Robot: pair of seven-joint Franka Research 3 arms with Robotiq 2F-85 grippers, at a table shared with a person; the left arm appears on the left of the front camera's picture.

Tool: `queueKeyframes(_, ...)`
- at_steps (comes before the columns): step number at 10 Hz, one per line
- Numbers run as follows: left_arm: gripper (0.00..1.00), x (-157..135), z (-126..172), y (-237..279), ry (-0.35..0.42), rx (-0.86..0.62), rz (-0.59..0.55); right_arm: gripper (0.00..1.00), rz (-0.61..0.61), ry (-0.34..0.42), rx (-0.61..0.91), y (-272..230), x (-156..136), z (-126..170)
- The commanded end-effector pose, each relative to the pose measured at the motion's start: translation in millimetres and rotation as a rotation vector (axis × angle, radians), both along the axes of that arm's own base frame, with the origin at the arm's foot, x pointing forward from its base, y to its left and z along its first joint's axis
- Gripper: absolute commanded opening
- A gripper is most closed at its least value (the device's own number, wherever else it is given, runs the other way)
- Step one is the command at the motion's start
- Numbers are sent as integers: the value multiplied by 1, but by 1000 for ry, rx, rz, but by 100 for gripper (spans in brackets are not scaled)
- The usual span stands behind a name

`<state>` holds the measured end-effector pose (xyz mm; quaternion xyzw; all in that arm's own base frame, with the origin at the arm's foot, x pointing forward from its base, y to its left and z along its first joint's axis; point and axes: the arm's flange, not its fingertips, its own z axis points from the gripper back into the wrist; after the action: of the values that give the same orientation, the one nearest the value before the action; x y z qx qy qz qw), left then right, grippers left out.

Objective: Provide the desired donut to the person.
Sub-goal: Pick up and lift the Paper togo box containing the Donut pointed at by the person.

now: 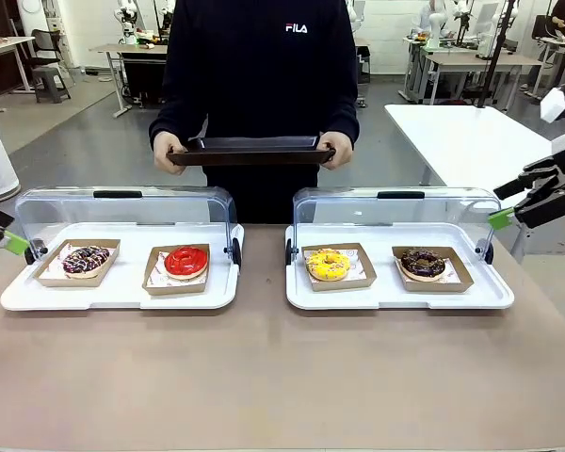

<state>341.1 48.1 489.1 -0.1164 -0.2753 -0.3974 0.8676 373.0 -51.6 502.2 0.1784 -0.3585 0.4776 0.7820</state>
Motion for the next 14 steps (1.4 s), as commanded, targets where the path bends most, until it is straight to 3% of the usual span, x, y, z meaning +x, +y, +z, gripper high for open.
queueKeyframes(1, 100, -20, -8, 15, -27, -63, -11, 100, 23, -8, 58, -13, 3, -5)
queueKeyframes(3, 100, -31, -4, 32, -51, -105, -3, 100, 41, -49, 106, -18, -1, -1)
queueKeyframes(7, 100, -42, 2, 45, -171, -192, -11, 100, 79, -119, 175, -19, -6, 7)
queueKeyframes(14, 100, -42, 7, 45, -213, -223, 12, 100, 96, -120, 174, -12, -3, 9)
